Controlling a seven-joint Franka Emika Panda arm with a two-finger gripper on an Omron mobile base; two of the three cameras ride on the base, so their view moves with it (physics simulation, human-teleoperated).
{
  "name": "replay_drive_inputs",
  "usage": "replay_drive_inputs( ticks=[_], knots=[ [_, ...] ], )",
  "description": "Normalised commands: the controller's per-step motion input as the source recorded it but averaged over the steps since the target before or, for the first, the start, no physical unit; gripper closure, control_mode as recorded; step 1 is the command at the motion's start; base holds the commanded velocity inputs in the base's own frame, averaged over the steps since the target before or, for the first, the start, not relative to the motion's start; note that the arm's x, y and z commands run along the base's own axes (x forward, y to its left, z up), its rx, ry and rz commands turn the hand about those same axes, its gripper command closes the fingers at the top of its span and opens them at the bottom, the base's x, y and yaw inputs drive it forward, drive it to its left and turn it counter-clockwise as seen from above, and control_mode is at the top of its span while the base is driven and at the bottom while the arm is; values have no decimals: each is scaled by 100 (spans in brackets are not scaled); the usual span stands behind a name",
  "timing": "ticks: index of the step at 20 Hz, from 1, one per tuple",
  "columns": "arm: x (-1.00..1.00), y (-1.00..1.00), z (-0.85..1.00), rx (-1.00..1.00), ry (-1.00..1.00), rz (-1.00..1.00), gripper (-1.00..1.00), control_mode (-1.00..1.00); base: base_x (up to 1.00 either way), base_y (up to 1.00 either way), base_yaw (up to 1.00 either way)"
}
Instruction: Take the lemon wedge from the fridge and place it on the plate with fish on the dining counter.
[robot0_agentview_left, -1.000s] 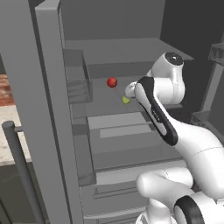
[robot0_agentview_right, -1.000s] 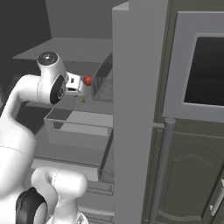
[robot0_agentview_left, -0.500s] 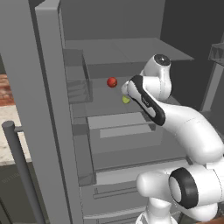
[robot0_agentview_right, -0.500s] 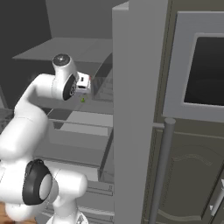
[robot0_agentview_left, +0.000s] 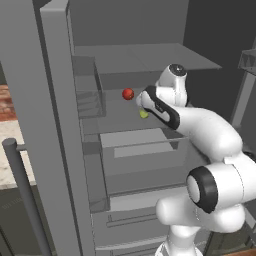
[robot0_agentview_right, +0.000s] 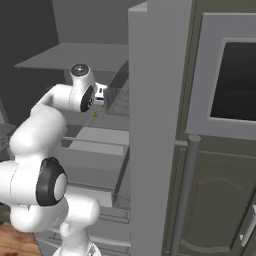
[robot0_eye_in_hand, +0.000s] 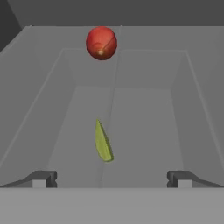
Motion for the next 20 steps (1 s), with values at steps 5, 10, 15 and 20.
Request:
replay_drive_inputs(
  ticks=[5,10,15,20],
  knots=[
    [74,2,-31,0,3,-2,-100,-100,0,0,0],
    [16,24,-24,0,4,0,-100,-100,0,0,0],
    [-2,17,-26,0,1,0,-100,-100,0,0,0],
    [1,0,-23,0,0,0,-100,-100,0,0,0]
  ],
)
